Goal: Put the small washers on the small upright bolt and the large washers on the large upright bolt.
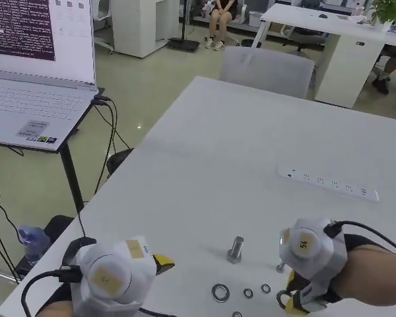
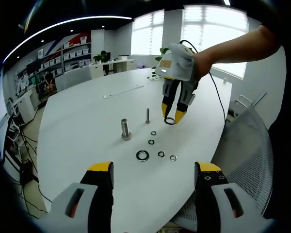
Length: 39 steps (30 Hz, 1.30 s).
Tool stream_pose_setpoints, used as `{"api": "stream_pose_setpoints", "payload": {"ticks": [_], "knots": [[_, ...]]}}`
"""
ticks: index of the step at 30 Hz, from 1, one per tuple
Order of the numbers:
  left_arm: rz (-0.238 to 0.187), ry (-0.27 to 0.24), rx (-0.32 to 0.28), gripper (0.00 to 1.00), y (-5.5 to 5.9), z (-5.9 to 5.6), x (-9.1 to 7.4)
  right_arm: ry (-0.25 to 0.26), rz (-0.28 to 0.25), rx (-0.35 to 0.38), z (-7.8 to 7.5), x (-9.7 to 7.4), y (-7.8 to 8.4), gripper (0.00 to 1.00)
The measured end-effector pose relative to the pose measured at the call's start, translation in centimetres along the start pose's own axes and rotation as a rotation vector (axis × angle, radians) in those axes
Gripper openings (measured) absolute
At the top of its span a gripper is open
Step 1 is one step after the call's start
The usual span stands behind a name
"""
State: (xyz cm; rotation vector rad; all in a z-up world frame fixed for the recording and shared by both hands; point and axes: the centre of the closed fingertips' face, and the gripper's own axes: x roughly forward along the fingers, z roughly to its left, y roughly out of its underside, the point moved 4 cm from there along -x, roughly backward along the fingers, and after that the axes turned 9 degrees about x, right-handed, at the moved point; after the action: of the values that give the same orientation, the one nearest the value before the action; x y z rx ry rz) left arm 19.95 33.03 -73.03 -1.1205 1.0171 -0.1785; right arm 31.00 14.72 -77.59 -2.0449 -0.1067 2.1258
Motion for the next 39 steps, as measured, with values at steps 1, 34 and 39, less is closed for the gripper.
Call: {"api": "stream_pose_setpoints", "payload": {"ticks": [1,34,39], "knots": [[0.002,-0.001,0.002,0.67,0.0,0.0,0.0,0.002,0.001,0.001,-0.1,-0.1,-0.1,0.21],[0.027,0.013,0.001,0.73,1.4,-0.3,0.6,0.015,-0.040,0.004,-3.8,-2.8,-5.2,0.21],[0.022,0.021,0.002,0.77,1.5,-0.2,0.9,0.016,-0.047,-0.003,-4.4,-2.6,-6.4,0.21]]}}
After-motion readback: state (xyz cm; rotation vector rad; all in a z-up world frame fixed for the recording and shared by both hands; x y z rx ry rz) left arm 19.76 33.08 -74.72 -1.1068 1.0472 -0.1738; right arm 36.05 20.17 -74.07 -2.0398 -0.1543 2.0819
